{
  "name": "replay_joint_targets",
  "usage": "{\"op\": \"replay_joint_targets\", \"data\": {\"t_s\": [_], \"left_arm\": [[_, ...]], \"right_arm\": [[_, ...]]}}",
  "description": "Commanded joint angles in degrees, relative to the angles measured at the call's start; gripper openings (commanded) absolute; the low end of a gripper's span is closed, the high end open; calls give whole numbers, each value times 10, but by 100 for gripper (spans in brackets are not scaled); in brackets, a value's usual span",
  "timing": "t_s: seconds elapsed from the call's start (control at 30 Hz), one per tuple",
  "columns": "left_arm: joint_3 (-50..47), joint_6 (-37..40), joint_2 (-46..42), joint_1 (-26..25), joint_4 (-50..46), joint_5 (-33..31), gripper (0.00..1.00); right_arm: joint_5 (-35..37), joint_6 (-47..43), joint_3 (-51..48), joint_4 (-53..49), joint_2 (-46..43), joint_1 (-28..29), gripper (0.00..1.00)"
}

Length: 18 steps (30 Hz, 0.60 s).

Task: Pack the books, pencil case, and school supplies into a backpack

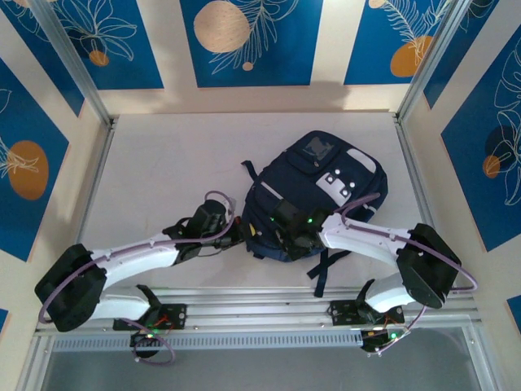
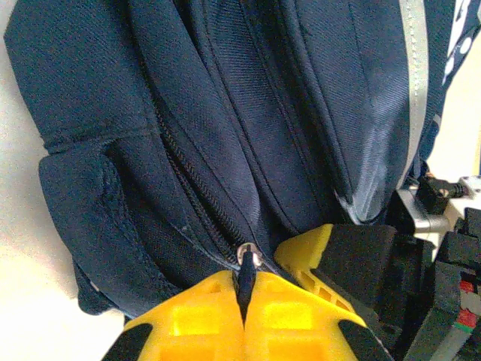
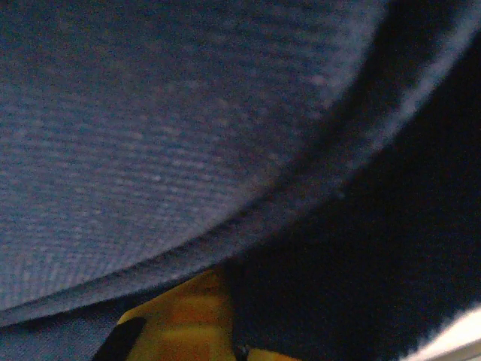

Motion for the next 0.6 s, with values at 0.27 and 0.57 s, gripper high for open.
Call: {"op": "replay_joint_targets", "data": {"t_s": [0.27, 0.57], "left_arm": [[15, 42, 13, 18, -24, -62, 0], [12, 34, 37, 46, 15, -54, 0]], "right_arm": [[53, -112, -32, -58, -38, -10, 0], [49, -167, -72, -33, -73, -4, 0]]}}
